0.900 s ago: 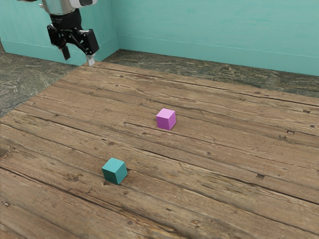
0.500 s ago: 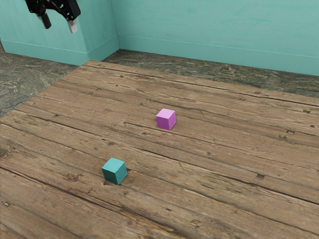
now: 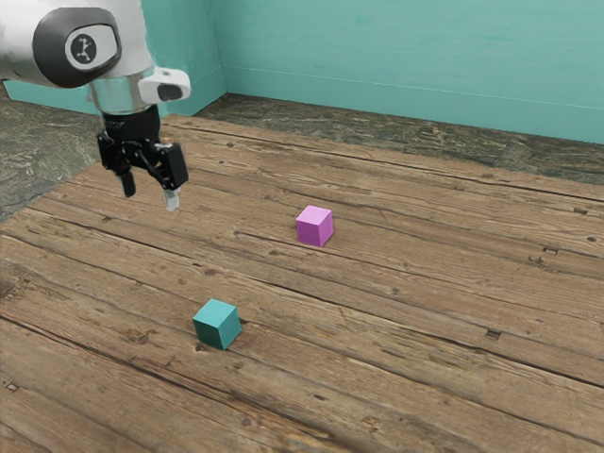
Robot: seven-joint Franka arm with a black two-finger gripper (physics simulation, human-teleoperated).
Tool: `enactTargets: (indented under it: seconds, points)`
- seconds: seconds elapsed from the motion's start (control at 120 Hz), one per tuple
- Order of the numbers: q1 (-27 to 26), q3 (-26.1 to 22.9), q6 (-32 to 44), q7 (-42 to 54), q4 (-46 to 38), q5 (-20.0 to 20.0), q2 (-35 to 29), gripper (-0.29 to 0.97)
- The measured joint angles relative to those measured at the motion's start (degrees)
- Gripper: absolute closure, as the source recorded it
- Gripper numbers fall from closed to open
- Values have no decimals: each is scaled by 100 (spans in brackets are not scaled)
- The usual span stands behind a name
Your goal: Pick up the blue block with one arm, and put the blue block on the pink block with one arm
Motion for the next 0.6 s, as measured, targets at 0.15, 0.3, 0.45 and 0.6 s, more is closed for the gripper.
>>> enactTargets:
  seconds: [0.15,0.3,0.45,0.6]
  points:
    - [2,-70,1169,13,-1214,24,-101,0]
    - [12,-108,2071,21,-1581,105,121,0]
    - [10,-126,2746,21,-1794,134,440,0]
    - [10,-127,3250,15,-2001,130,652,0]
